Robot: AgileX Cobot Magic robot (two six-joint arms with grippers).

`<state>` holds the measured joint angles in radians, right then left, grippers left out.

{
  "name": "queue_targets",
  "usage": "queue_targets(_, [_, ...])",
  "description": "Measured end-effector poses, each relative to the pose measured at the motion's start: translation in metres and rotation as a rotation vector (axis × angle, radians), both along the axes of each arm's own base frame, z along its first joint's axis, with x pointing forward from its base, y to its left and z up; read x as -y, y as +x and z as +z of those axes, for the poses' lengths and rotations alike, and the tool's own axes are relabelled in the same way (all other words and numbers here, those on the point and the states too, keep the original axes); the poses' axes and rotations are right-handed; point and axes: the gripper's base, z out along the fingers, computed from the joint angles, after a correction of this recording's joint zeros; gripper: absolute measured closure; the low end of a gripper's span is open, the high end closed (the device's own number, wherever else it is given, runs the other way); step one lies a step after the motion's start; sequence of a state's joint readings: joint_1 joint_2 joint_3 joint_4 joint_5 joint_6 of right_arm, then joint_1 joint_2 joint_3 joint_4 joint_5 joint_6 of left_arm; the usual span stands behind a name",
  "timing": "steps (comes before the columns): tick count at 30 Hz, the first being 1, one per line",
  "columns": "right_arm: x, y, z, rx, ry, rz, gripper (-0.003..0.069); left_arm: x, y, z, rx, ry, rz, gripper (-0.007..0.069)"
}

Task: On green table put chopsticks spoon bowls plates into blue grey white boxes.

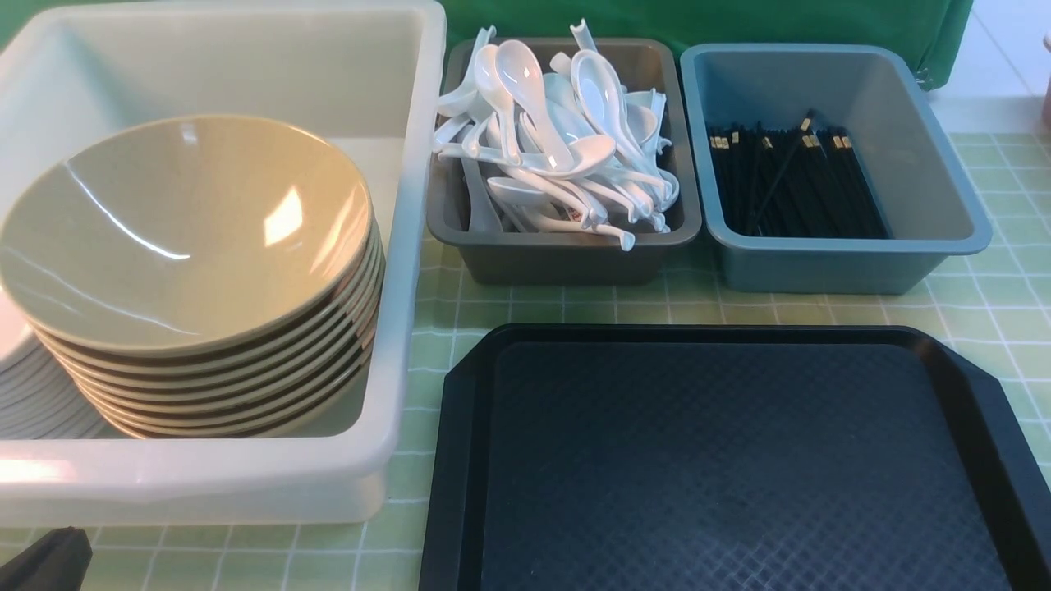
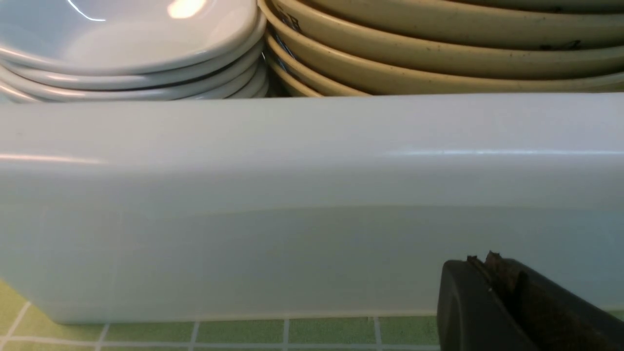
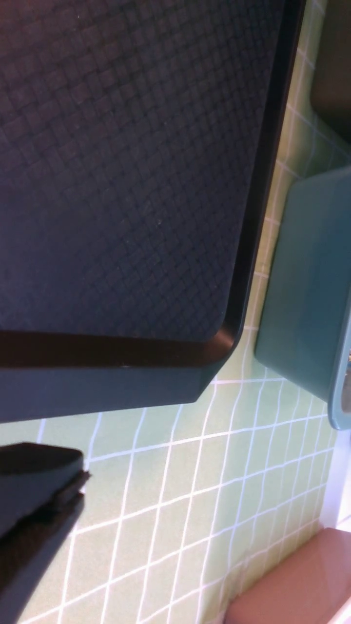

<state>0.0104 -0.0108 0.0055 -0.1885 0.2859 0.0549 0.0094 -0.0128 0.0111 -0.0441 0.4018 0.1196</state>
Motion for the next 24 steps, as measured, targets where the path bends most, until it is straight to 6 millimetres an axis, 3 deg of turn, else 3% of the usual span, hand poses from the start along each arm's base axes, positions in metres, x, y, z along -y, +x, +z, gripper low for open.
queue_targets(24, [0.0, 0.0, 0.0, 0.0, 0.0, 0.0, 0.0601, 0.0, 0.0, 0.0, 0.0, 0.0, 0.0, 0.0626])
